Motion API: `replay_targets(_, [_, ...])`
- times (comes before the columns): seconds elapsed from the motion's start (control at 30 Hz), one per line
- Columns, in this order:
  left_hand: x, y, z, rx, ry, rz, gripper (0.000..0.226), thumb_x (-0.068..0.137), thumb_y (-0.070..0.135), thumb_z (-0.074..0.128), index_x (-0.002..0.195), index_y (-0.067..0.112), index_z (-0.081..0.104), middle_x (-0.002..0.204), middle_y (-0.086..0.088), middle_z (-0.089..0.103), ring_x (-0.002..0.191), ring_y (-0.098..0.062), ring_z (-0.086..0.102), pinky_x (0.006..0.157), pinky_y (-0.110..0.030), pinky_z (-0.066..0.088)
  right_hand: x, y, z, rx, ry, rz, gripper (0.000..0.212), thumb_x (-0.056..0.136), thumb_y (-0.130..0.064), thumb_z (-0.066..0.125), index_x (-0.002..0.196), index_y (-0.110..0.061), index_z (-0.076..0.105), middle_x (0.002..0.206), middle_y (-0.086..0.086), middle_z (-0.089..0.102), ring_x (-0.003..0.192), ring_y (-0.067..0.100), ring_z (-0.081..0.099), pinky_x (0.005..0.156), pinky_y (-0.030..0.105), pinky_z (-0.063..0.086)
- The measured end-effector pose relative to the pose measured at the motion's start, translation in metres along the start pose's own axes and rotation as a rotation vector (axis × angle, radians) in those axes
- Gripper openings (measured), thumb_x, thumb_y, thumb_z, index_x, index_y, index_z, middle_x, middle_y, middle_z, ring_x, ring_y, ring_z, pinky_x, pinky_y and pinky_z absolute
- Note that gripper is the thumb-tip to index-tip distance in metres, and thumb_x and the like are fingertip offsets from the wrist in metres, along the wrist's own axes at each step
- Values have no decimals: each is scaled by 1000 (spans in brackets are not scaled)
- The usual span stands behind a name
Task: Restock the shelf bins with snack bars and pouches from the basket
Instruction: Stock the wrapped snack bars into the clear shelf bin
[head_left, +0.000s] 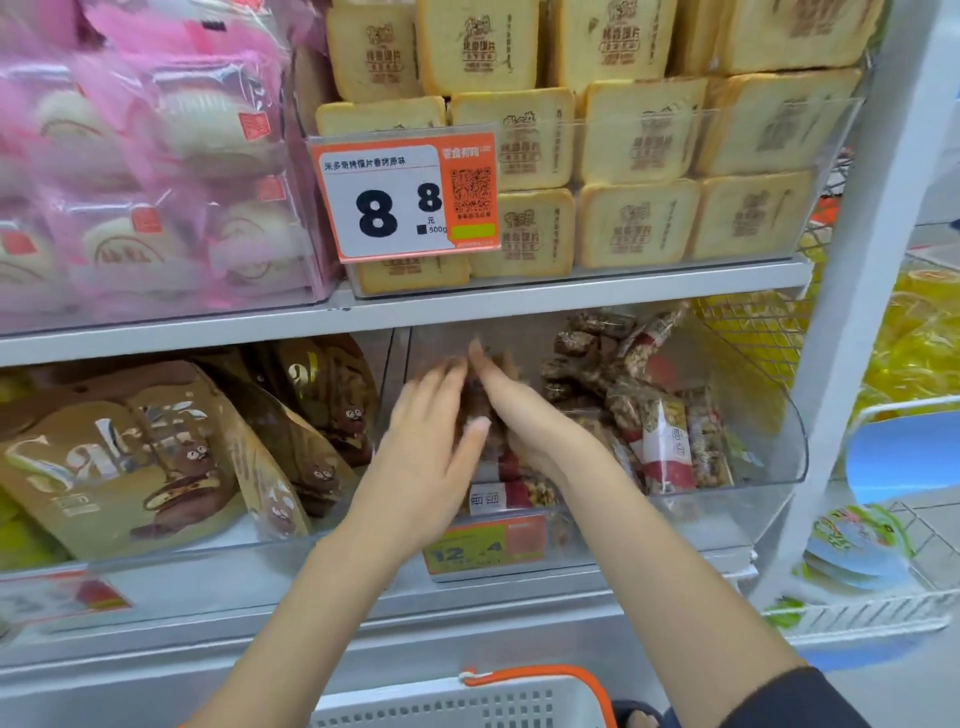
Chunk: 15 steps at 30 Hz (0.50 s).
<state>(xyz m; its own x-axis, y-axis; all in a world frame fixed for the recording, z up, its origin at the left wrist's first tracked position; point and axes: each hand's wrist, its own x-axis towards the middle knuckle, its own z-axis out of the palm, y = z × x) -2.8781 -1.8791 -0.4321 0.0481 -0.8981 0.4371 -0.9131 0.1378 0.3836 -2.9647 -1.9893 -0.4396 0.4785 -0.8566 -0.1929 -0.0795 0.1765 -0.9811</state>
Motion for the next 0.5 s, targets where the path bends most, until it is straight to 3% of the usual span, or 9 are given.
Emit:
replay_targets(0.07, [6, -7, 5, 310, -154, 56, 69, 97, 51, 27, 151, 15, 3, 157, -5, 16, 145, -17, 9, 118, -30, 4, 4, 4, 3, -9, -124, 80, 89, 78, -82, 34, 147, -26, 36, 154, 0, 31, 142, 19, 29, 117, 44, 23])
replay_targets(0.13, [17, -11, 7, 572, -289, 76, 76, 95, 56, 28, 151, 14, -2, 158, -12, 15, 144, -26, 16, 119, -36, 6, 4, 3, -6, -15, -89, 92, 72, 91, -64, 35, 145, -16, 40, 143, 3, 47, 132, 19, 43, 113, 39, 29])
replay_targets(0.17, [24, -11, 9, 656, -359, 61, 79, 94, 58, 29, 151, 16, -6, 158, -16, 10, 144, -31, 17, 119, -40, 8, 1, 1, -14, -32, -41, 56, 64, 94, -54, 41, 142, -12, 43, 124, 0, 59, 114, 16, 55, 105, 34, 37])
replay_targets(0.23, [40, -10, 14, 733, -481, 14, 76, 95, 58, 29, 149, 27, -14, 157, -19, -1, 143, -41, 8, 118, -46, 8, -10, -9, -36, -208, 143, -75, 42, 96, -33, 49, 129, -9, 56, 89, -5, 59, 82, 13, 55, 78, 26, 42])
replay_targets(0.3, [59, -11, 22, 717, -591, -37, 65, 97, 54, 28, 148, 39, -10, 157, -17, -12, 143, -44, -4, 117, -50, 9, -29, -17, -60, -477, 421, -179, 28, 93, -21, 52, 119, -12, 59, 94, 3, 59, 87, 22, 55, 74, 28, 41])
replay_targets(0.4, [86, -20, 32, 636, -668, -157, 56, 100, 44, 32, 149, 42, 5, 155, -11, -25, 142, -44, -7, 114, -49, 20, -50, -20, -87, -856, 761, -56, 52, 87, -32, 60, 132, -13, 40, 128, 18, 45, 117, 40, 43, 93, 47, 40])
replay_targets(0.43, [93, -25, 35, 619, -658, -182, 55, 101, 42, 33, 149, 41, 8, 155, -9, -26, 142, -44, -8, 114, -49, 24, -54, -18, -94, -917, 773, 38, 67, 86, -39, 63, 140, -16, 30, 138, 19, 35, 124, 42, 35, 98, 53, 36])
replay_targets(0.5, [103, -30, 39, 575, -628, -218, 54, 101, 40, 35, 150, 39, 12, 155, -6, -26, 142, -43, -11, 113, -48, 27, -58, -13, -106, -964, 636, 215, 96, 81, -59, 63, 150, -21, 9, 150, 18, 18, 133, 44, 25, 103, 55, 31])
